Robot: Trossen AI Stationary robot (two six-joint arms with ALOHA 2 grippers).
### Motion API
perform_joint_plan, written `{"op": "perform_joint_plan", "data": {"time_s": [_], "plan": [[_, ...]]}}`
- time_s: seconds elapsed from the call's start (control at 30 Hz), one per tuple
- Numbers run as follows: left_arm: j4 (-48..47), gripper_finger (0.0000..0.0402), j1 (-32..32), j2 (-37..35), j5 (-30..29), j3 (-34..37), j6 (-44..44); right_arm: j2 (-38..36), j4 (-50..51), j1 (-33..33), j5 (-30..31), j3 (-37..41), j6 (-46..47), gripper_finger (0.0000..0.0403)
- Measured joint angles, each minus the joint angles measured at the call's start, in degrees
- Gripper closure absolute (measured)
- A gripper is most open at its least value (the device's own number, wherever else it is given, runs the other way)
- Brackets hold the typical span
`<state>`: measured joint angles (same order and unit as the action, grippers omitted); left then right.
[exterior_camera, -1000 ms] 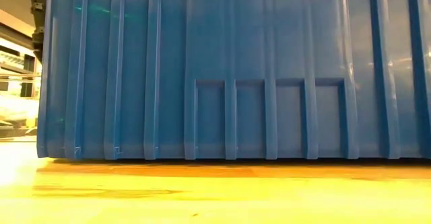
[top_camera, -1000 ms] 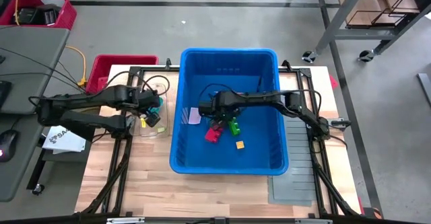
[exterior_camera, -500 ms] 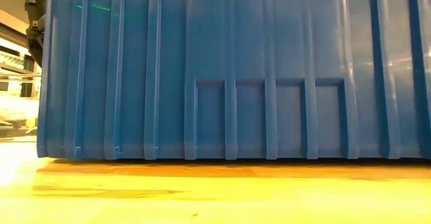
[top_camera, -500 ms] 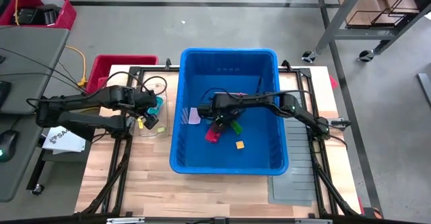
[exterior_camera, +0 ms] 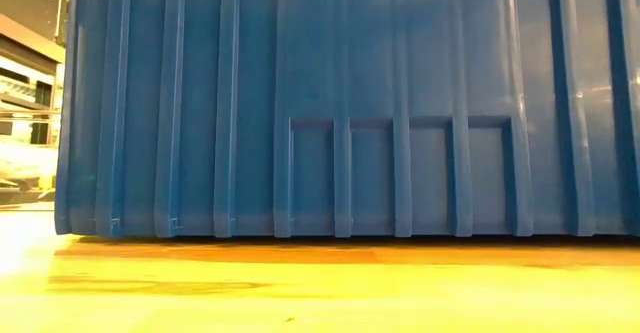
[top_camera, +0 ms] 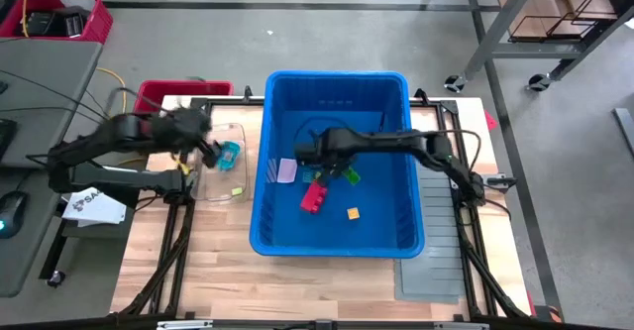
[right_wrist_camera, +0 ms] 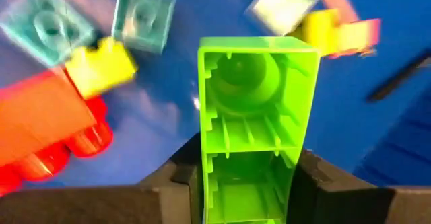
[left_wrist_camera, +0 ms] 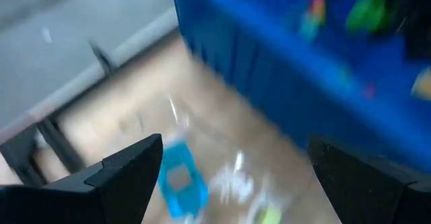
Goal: Sort blocks
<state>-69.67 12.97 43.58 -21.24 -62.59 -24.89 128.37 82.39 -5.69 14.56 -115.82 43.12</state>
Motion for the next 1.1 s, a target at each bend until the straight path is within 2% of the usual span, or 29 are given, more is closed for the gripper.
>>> {"op": "perform_joint_plan", "data": {"time_s": [0.1,0.17,0.33,0.4,0.5,0.8,1.0,1.1], "plan": [[3.9,0.0037,0.0,-2.0,-3.3,-5.0,0.5,-3.3,-3.6,-0.4,3.4,-3.3,3.0,0.0287],[8.3,0.0037,0.0,-3.6,-3.5,-7.1,2.3,-5.3,-10.8,-0.7,4.4,-6.5,3.1,0.0287],[21.2,0.0037,0.0,-7.6,-3.5,-8.5,5.1,-5.8,-39.4,-1.1,0.9,-13.5,-0.9,0.0287],[24.1,0.0037,0.0,-8.6,-3.5,-8.4,5.1,-5.3,-51.0,-1.2,-1.2,-14.8,-1.3,0.0287],[26.7,0.0037,0.0,-9.5,-3.6,-8.4,5.1,-4.5,-63.4,-1.5,-3.5,-15.1,0.1,0.0287],[27.7,0.0037,0.0,-9.0,-3.7,-8.4,2.2,2.3,-76.7,-1.8,-6.3,-14.6,5.4,0.0287],[31.2,0.0037,0.0,-8.7,-3.5,-8.4,2.0,9.2,-91.2,-1.8,-11.0,-14.6,11.2,0.0287],[33.0,0.0037,0.0,-8.7,-3.5,-8.4,2.0,10.7,-92.8,-1.4,-12.1,-14.6,11.9,0.0252]]}}
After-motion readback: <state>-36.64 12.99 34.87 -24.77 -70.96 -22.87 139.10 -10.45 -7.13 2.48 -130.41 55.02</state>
